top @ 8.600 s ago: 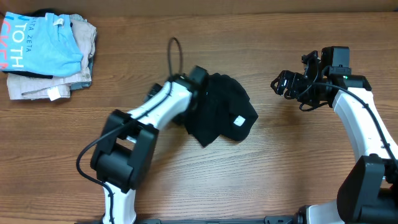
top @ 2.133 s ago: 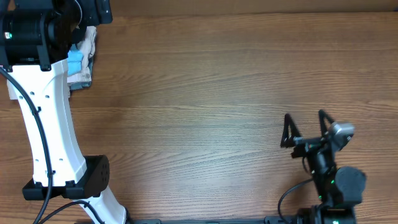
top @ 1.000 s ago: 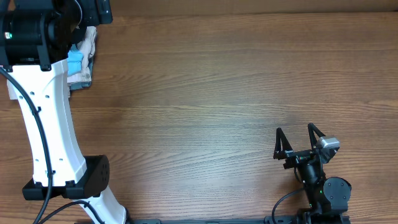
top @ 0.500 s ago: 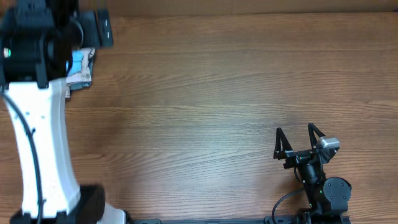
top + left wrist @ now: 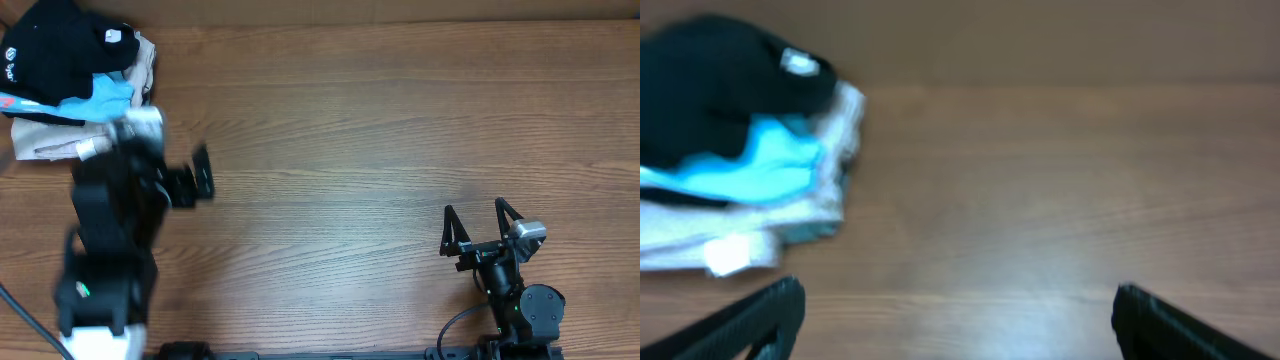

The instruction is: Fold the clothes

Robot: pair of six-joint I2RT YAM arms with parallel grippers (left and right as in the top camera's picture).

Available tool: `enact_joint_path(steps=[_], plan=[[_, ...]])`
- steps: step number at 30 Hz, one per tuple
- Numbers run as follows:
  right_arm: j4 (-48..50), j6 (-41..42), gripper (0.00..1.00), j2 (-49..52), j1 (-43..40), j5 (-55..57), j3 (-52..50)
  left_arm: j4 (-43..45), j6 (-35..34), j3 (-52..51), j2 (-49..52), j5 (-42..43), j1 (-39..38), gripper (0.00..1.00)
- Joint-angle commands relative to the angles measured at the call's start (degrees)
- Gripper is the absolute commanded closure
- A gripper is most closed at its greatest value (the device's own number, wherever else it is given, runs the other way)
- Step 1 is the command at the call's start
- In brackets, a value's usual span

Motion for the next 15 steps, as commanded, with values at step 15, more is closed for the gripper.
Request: enact_joint_path(steps=[15], plan=[[0.3, -0.3, 0.00, -0.7, 0.4, -0.1, -0.6, 30.4, 2.2, -47.3, -39.6, 8.5, -0.4, 0.00]])
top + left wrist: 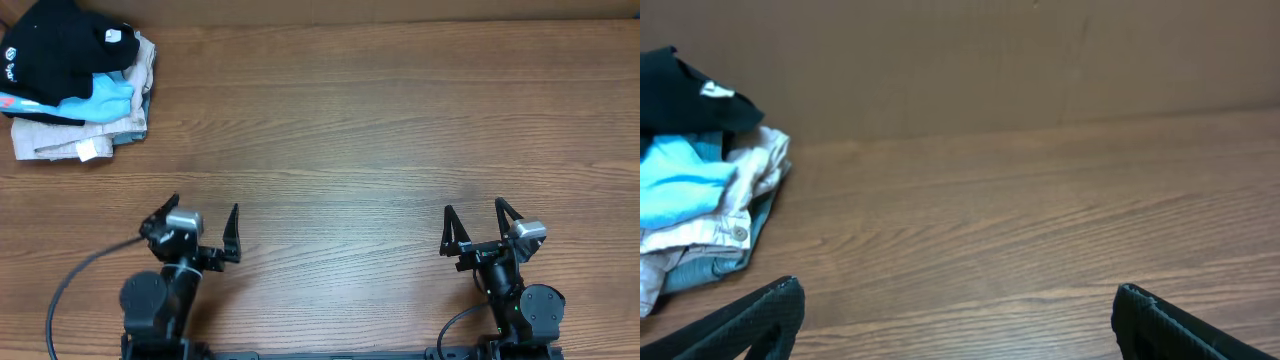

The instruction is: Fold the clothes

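Note:
A pile of folded clothes [75, 85] lies at the table's far left corner: a black garment on top, a light blue one under it, cream and grey-blue pieces below. The left wrist view shows the same pile [700, 215] at its left edge. My left gripper [203, 222] stands open near the front edge, well apart from the pile, nothing between its fingers [770, 315]. My right gripper [472, 226] also stands open near the front right, empty.
Bare wooden table [380, 130] stretches between the pile and both arms. A brown wall [990, 60] rises behind the table's far edge. A cable [75, 275] loops beside the left arm's base.
My left arm has drawn back from beside the clothes pile to the front edge of the table. Its gripper stays open. The pile and the right arm have not moved.

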Robot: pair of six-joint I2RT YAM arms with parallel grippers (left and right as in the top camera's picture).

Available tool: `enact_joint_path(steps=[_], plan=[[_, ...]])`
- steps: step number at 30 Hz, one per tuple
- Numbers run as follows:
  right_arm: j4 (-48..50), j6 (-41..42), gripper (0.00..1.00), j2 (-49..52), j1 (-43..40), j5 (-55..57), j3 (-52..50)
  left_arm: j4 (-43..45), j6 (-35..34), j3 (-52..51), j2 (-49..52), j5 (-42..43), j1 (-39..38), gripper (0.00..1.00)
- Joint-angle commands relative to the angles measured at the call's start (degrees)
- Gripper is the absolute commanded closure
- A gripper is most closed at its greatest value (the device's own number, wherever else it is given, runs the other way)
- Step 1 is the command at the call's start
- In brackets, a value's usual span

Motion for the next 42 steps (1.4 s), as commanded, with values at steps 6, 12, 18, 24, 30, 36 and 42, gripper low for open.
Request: enact_joint_path(steps=[6, 12, 18, 24, 30, 36, 42], plan=[[0.3, -0.3, 0.00, -0.7, 0.4, -0.1, -0.6, 7.9, 1.6, -10.4, -9.3, -0.5, -0.4, 0.00], [0.3, -0.3, 0.00, -0.7, 0.4, -0.1, -0.6, 2.5, 1.2, -11.8, -13.4, -3.4, -0.4, 0.00], [0.3, -0.3, 0.00, -0.7, 0.4, -0.1, -0.6, 2.7, 1.1, -11.8, -13.5, -3.3, -0.4, 0.00], [0.3, -0.3, 0.00, -0.7, 0.4, -0.1, -0.6, 2.6, 1.1, -11.8, -13.4, -3.3, -0.4, 0.00], [0.3, -0.3, 0.00, -0.7, 0.4, -0.1, -0.6, 2.6, 1.1, -11.8, -13.4, -3.3, -0.4, 0.00], [0.3, -0.3, 0.00, -0.7, 0.4, -0.1, -0.6, 2.6, 1.1, -11.8, -13.4, -3.3, -0.4, 0.00], [0.3, -0.3, 0.00, -0.7, 0.4, -0.1, -0.6, 2.6, 1.1, -11.8, -13.4, -3.3, -0.4, 0.00]])
